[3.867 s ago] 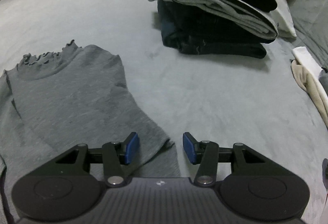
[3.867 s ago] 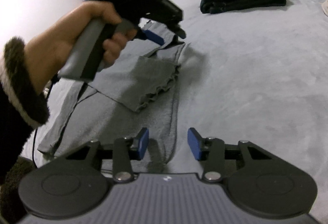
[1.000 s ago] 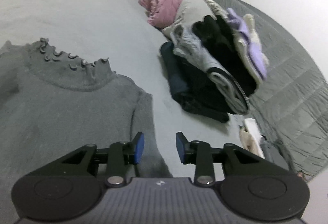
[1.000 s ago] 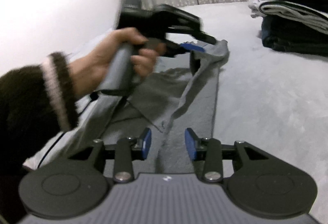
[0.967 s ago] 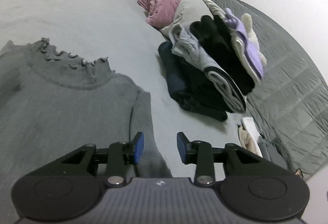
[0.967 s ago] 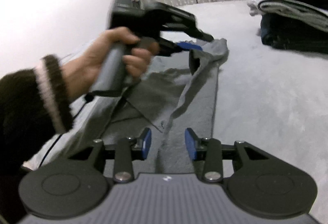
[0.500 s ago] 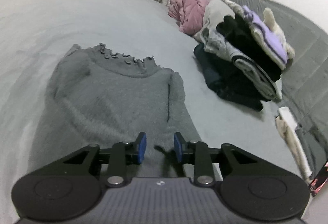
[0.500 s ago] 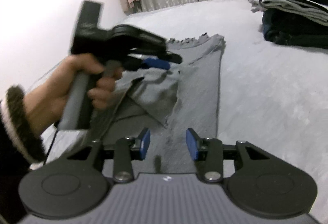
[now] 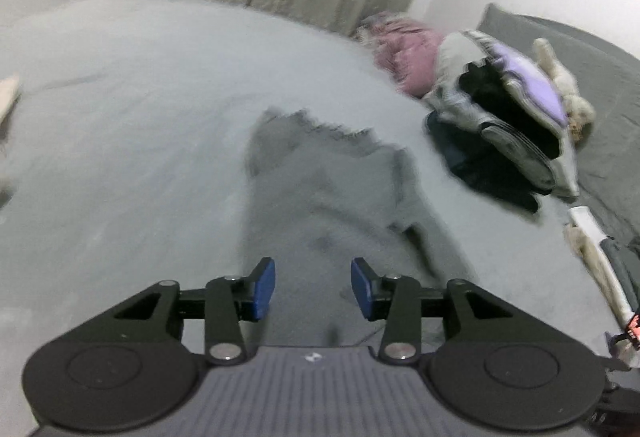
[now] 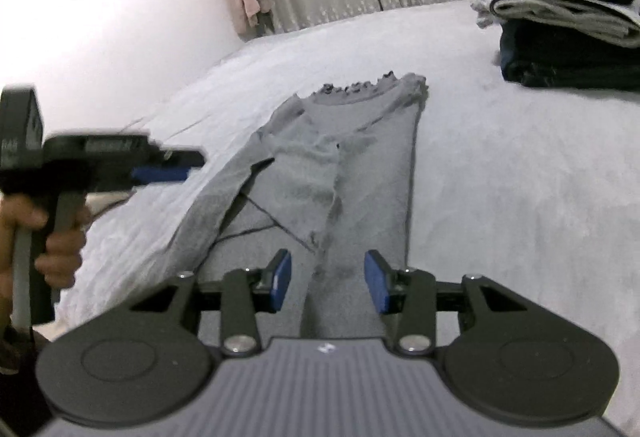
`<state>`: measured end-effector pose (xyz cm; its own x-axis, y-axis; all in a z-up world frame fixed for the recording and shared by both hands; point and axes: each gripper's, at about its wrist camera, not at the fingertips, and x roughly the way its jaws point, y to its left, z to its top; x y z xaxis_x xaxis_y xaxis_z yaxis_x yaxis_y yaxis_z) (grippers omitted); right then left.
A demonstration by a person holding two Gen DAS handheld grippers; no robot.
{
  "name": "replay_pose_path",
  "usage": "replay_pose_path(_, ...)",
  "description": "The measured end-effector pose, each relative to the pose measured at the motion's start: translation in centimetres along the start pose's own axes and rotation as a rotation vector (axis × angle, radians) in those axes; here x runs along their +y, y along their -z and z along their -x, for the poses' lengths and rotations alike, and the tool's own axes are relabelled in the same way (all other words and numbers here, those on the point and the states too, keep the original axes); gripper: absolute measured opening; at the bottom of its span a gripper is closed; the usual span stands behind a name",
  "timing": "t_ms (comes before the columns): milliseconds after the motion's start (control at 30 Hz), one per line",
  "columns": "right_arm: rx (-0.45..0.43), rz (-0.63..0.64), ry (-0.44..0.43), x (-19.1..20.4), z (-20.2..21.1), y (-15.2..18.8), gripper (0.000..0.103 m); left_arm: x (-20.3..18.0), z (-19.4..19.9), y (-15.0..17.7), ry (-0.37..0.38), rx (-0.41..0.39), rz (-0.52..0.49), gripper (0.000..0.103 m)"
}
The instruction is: Fold clothes
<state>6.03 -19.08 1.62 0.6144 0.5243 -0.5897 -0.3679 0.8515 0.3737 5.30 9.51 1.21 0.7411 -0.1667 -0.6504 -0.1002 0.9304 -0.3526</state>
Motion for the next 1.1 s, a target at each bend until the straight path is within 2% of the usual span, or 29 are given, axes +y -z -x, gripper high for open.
replay_pose_path(67, 0.026, 0.004, 0.004, 0.0, -1.1, 1.3, 0.044, 1.4, -0.3, 1.3, -0.015, 0.055, 0.023, 0.042)
replay_pose_path(200, 0.001, 0.034, 0.029, 0.8, -0.8, 1.9, 0.045, 2.2, 1.2, 2.2, 0.035, 0.054, 0.008, 0.042)
replay_pose_path(300, -0.013, -0.027, 0.014, 0.4, 0.9, 1.5, 0.050, 2.4, 2.4, 2.5, 0.090, 0.077, -0.019, 0.042)
replay_pose_path(367, -0.021, -0.064, 0.029, -0.2, 1.9, 1.2, 0.053, 2.5, 2.5, 2.9, 0.089, 0.097, -0.038, 0.042)
replay_pose_path(500, -0.030, -0.146, 0.048, -1.4, 3.7, 1.2, 0.053, 2.6, 3.0, 3.9, 0.088, 0.123, -0.066, 0.042)
replay_pose_path(633, 0.024, -0.245, 0.050, -2.4, 4.2, 2.9, 0.050, 2.7, 3.7, 4.6, 0.115, 0.145, -0.081, 0.042)
replay_pose_path(733, 0.048, -0.244, 0.070, -2.3, 4.1, 3.9, 0.044, 2.5, 4.2, 5.6, 0.142, 0.160, -0.097, 0.042)
replay_pose_path(900, 0.053, -0.194, 0.082, -1.2, 4.2, 5.0, 0.043, 2.0, 5.2, 7.3, 0.191, 0.179, -0.131, 0.042)
replay_pose_path(1000, 0.057, -0.172, 0.083, -0.8, 4.4, 5.0, 0.043, 1.7, 5.5, 7.4, 0.190, 0.185, -0.168, 0.042)
replay_pose_path(1100, 0.061, -0.150, 0.084, -0.4, 4.5, 4.8, 0.043, 2.2, 5.1, 6.1, 0.194, 0.191, -0.122, 0.045)
